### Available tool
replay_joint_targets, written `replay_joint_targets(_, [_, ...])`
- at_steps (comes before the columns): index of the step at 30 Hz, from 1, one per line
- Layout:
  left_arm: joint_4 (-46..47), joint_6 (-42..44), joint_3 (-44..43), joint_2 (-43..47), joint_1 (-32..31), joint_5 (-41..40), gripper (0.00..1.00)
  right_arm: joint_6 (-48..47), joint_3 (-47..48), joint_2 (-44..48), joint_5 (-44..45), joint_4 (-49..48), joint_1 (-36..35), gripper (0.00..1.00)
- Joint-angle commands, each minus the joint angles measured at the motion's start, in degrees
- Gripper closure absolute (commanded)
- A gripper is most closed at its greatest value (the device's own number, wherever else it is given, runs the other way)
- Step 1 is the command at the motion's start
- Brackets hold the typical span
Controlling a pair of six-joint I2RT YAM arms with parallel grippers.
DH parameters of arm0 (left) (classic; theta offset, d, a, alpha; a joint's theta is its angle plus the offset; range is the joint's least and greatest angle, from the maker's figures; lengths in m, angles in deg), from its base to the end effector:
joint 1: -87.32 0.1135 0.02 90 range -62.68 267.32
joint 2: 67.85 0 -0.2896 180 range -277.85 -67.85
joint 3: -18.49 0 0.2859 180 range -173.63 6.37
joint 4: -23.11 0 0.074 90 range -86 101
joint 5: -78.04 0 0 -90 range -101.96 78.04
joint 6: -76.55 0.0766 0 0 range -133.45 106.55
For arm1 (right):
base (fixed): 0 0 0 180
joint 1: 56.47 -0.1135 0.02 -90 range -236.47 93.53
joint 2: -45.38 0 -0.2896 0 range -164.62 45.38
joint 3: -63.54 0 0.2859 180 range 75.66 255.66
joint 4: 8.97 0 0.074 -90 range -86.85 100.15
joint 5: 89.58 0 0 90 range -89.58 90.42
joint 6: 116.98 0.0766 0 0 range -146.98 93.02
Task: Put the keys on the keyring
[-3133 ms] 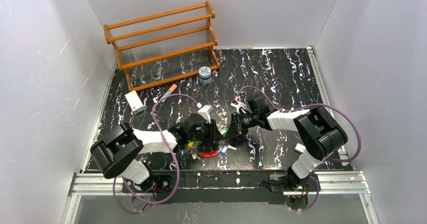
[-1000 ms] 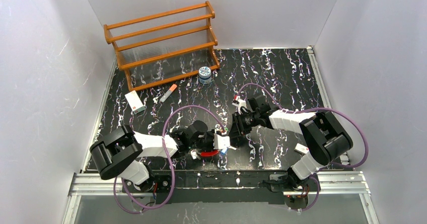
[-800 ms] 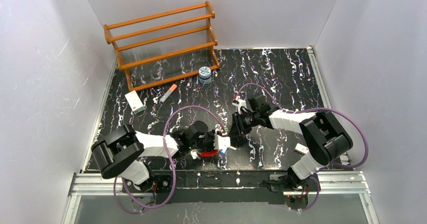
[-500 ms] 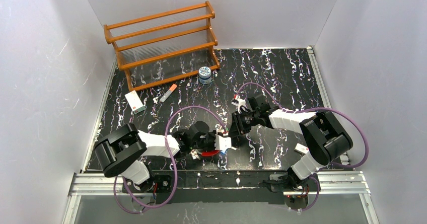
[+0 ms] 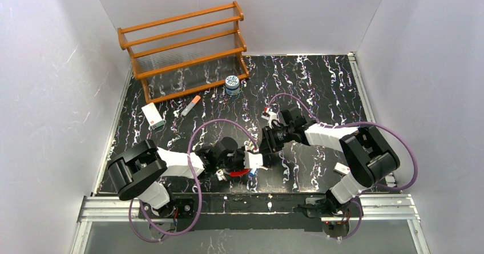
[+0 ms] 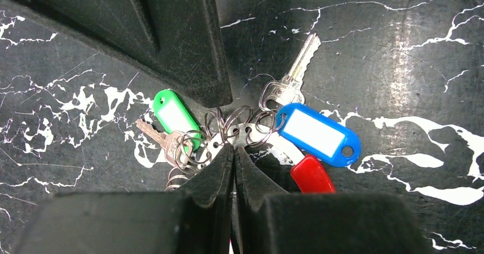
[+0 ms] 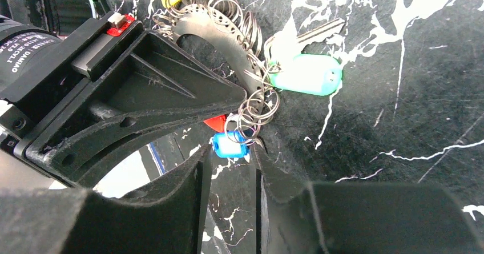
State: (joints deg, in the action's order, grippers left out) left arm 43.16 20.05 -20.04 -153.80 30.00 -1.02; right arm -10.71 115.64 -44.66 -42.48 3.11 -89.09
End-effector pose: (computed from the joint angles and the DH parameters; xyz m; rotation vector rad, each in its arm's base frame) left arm 0.1635 -0.2818 0.1233 1.5560 1.3648 -0.4530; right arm 0.2492 0.2214 0.1276 -0.7139 2.4397 1.2789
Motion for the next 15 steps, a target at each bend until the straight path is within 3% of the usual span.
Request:
replay_joint_targets(1, [0.5,-1.4,-1.2,1.9,-0.3,-0.9,0.97,-0.4,2.5,-1.2,-2.4,-2.2,0.1,0.61])
replay_joint_targets(15, [0.5,-3.8,-0.1,3.7,-0.4,-2.1,0.95,1.4,5.3,-7.3,-4.1,-4.3,-1.5,0.61])
